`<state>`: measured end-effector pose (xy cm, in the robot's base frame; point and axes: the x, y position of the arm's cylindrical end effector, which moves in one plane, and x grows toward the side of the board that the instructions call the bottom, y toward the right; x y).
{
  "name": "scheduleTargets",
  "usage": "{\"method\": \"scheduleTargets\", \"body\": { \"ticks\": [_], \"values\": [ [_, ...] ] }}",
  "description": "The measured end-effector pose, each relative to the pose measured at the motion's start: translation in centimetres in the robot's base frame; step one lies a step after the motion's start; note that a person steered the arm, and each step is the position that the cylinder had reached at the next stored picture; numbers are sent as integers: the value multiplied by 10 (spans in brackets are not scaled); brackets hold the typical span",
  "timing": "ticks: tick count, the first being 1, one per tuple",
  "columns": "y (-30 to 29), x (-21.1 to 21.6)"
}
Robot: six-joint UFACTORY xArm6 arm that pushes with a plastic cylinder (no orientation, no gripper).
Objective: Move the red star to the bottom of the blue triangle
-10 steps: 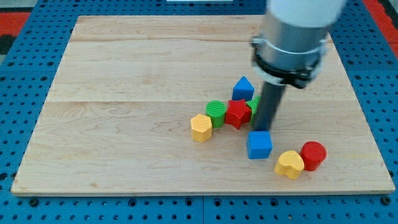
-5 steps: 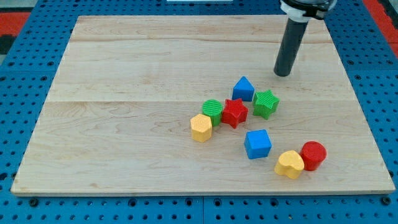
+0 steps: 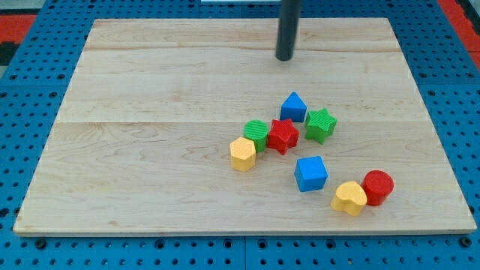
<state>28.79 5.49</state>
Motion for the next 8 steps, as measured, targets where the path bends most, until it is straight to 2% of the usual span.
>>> {"method": "scheduleTargets", "body": {
  "ticks": [2, 3, 5, 6, 8],
  "values": [
    [45, 91],
    [37, 134],
    [38, 164],
    [21, 177],
    [29, 161]
  ]
}}
